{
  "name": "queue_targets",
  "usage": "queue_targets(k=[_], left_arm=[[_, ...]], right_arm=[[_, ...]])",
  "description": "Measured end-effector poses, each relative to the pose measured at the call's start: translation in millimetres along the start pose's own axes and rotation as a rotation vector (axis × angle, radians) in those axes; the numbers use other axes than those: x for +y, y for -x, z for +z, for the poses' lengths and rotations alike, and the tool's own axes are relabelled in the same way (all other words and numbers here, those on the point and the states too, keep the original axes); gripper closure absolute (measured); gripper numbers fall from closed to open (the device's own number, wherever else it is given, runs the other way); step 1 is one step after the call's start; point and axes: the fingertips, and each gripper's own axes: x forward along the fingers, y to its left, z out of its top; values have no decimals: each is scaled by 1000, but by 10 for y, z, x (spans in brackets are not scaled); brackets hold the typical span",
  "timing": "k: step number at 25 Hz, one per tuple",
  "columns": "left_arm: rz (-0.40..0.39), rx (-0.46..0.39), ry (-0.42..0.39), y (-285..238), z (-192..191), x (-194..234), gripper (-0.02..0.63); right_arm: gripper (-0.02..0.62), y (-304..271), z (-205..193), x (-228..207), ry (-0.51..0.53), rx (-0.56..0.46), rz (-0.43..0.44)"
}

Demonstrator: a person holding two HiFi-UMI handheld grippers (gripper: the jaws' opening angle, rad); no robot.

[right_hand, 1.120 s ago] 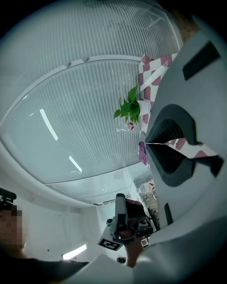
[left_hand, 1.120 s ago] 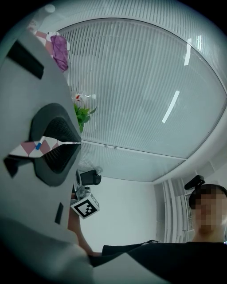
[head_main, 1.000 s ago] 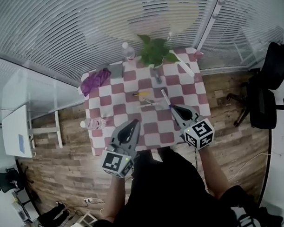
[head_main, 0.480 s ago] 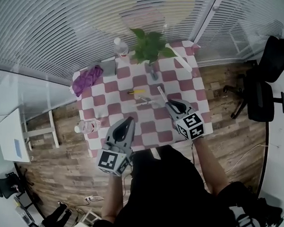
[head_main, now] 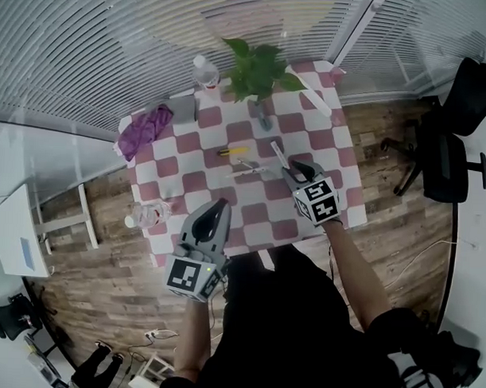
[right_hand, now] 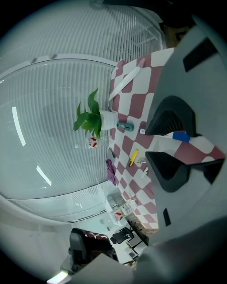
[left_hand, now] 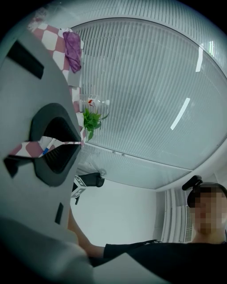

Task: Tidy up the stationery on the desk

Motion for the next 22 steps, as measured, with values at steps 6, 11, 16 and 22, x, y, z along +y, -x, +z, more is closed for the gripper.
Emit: queue_targets(k=[6, 11, 16, 22], left_arm=[[-4, 4, -5, -23, -87, 35, 563], [4, 19, 0, -46, -129, 56, 563], [13, 27, 13, -65, -179, 70, 563], [23, 39, 27, -49, -240, 40, 563]], right_arm=[[457, -297, -184, -86, 23, 65, -24], [459, -458, -301, -126, 38, 98, -35], [468, -593, -462, -157, 19, 146, -37], [485, -647, -536, -200, -7, 162, -53]])
